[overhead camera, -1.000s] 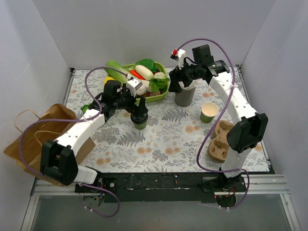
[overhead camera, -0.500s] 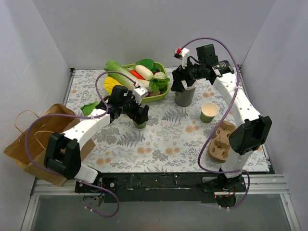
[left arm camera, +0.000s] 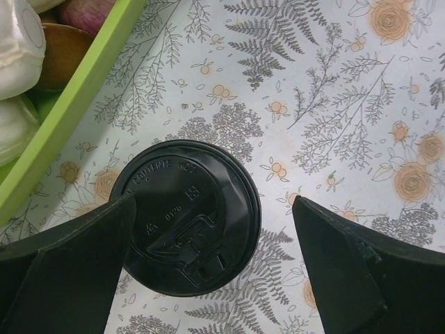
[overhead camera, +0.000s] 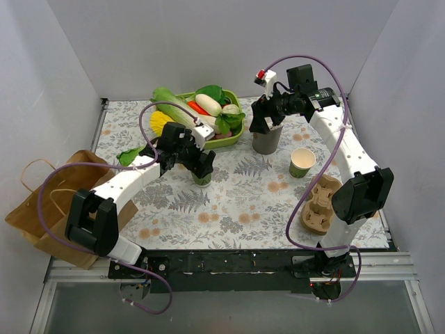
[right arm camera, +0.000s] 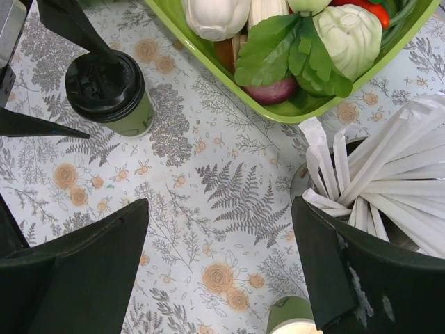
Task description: Pack the takeout coffee
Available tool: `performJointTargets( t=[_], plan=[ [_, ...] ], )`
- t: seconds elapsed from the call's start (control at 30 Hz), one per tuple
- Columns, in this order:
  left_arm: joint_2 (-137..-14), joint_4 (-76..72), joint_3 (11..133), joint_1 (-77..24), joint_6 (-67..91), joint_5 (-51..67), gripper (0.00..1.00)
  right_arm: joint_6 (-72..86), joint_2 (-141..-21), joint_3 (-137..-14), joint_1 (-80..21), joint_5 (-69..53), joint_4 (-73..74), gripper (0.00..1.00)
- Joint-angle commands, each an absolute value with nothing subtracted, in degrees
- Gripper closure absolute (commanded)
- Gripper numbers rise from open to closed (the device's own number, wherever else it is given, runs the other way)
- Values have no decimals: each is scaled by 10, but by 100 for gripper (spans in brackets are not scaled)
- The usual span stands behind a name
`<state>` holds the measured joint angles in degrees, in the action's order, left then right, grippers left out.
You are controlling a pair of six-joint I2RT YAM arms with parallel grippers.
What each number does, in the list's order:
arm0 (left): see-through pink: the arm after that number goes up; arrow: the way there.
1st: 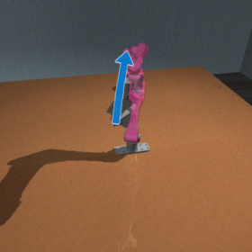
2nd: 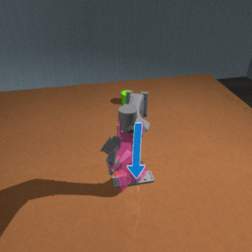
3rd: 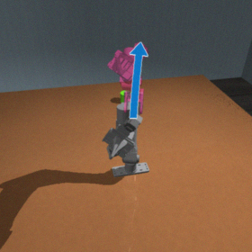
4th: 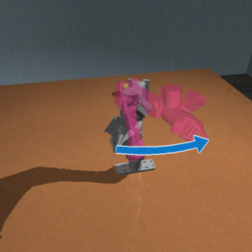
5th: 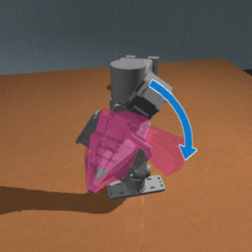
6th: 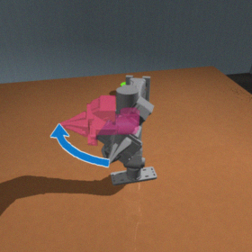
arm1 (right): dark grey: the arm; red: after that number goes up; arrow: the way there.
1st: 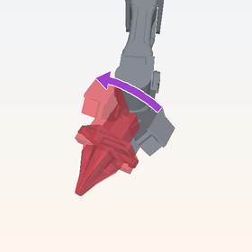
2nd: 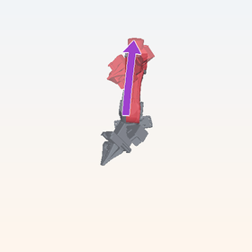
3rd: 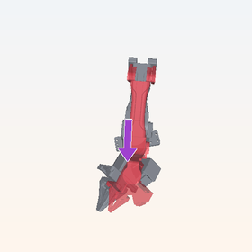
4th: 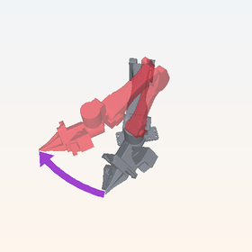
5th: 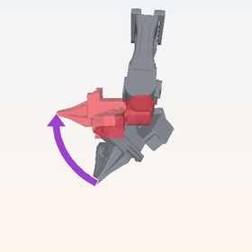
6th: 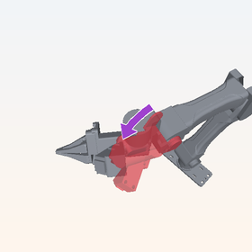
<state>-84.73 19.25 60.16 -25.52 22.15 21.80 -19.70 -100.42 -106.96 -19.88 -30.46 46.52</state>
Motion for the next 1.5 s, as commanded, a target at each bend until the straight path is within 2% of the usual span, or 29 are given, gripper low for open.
performJointTargets(
  t=[0.0,0.13,0.23,0.33,0.47,0.5,0.6,0.77,1.03,1.47],
  plan=[
    [-803,229,602,-257,248,249,3,-201,-988,-1073,-196,-321,454,9],
    [-739,197,565,-257,244,264,2,-201,-989,-1071,-195,-322,455,9],
    [-704,192,539,-258,179,295,2,-200,-986,-1066,-195,-322,455,9],
    [-714,209,558,-264,117,336,2,-198,-987,-1068,-195,-322,454,9],
    [-805,343,636,-297,2,383,2,-196,-989,-1079,-195,-317,453,9],
    [-828,376,669,-314,-70,376,2,-194,-990,-1081,-194,-313,451,9],
    [-887,460,700,-337,-146,342,5,-186,-984,-1092,-184,-265,441,8],
    [-931,476,706,-383,-237,252,8,-156,-971,-1103,-126,-205,434,8],
    [-1008,464,729,-410,-288,167,14,-147,-954,-1071,-85,-230,435,9],
    [-997,446,679,-403,-355,49,21,-144,-959,-1066,-81,-242,432,9]
  ],
)
